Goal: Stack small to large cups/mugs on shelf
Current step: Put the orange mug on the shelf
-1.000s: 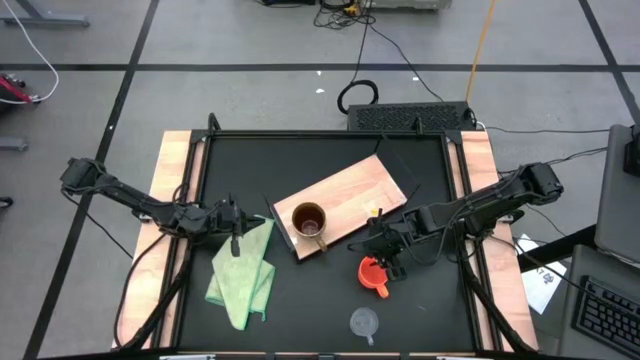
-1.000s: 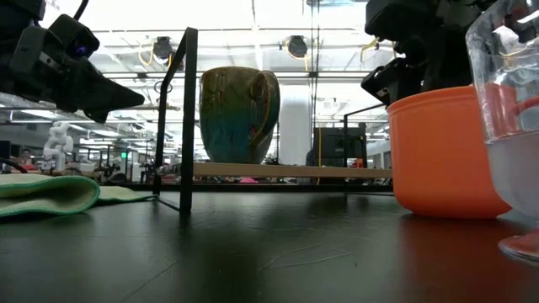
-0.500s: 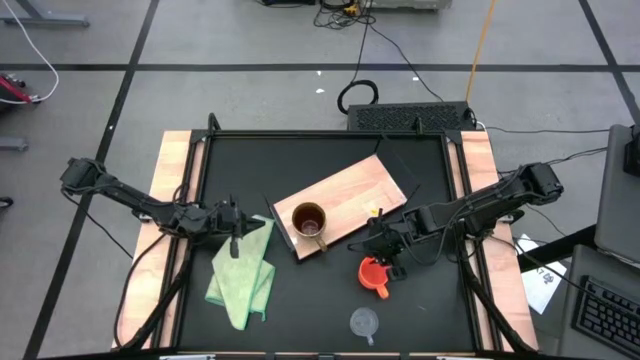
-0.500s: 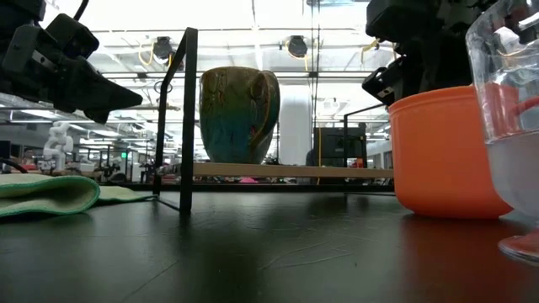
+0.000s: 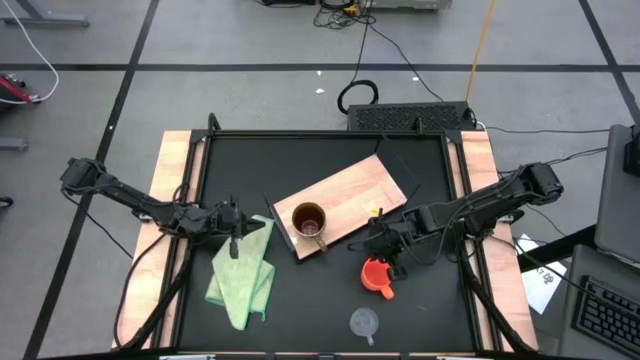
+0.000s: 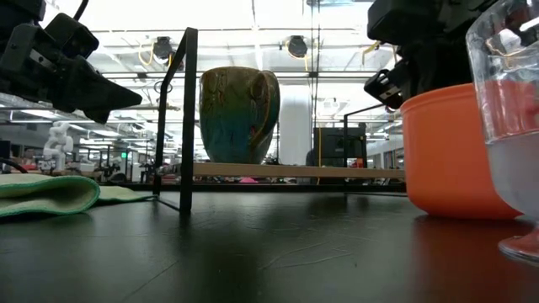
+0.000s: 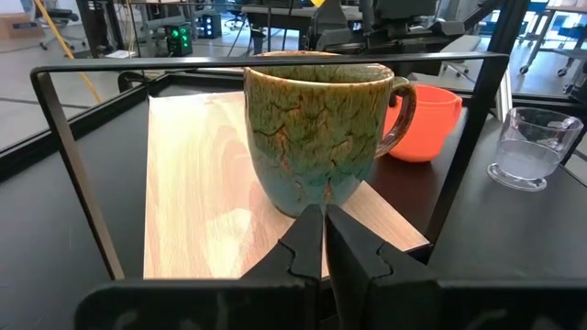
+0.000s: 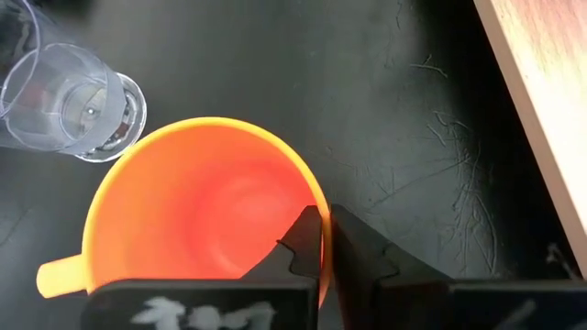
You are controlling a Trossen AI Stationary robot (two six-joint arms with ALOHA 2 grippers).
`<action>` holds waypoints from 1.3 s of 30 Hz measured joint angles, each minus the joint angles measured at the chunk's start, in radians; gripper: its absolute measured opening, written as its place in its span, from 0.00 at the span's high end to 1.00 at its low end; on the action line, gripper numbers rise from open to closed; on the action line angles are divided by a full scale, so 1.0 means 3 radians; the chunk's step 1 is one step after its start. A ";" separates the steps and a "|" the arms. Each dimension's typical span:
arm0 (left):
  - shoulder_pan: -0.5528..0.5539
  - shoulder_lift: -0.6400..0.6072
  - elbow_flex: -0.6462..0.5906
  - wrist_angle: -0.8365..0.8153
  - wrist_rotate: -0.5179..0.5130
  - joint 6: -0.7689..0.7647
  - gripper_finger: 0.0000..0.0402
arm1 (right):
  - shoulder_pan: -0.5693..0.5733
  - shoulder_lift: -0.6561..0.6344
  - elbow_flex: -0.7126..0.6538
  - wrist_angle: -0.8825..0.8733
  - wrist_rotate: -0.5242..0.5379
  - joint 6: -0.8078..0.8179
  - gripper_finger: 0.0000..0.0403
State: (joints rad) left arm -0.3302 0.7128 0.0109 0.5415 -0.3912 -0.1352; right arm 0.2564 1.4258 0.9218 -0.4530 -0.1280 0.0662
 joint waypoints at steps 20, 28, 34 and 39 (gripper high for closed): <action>0.0000 0.0001 0.0000 -0.0009 0.0001 0.0029 0.95 | 0.0001 -0.0541 -0.0033 0.0067 0.0102 -0.0028 0.99; 0.0001 0.0001 0.0000 -0.0028 0.0001 0.0028 0.95 | -0.0029 -0.1003 -0.0534 0.0477 0.0173 0.0073 1.00; 0.0000 0.0001 0.0000 -0.0027 0.0001 0.0026 0.95 | -0.0005 -0.1374 -0.0888 0.0748 0.0168 0.0220 1.00; 0.0000 0.0001 0.0000 -0.0027 0.0001 0.0022 0.95 | 0.0013 -0.1639 -0.1218 0.0988 0.0164 0.0293 1.00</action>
State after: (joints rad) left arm -0.3302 0.7132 0.0109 0.5335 -0.3908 -0.1287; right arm 0.2602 0.9339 0.5563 -0.1566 -0.0788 0.1541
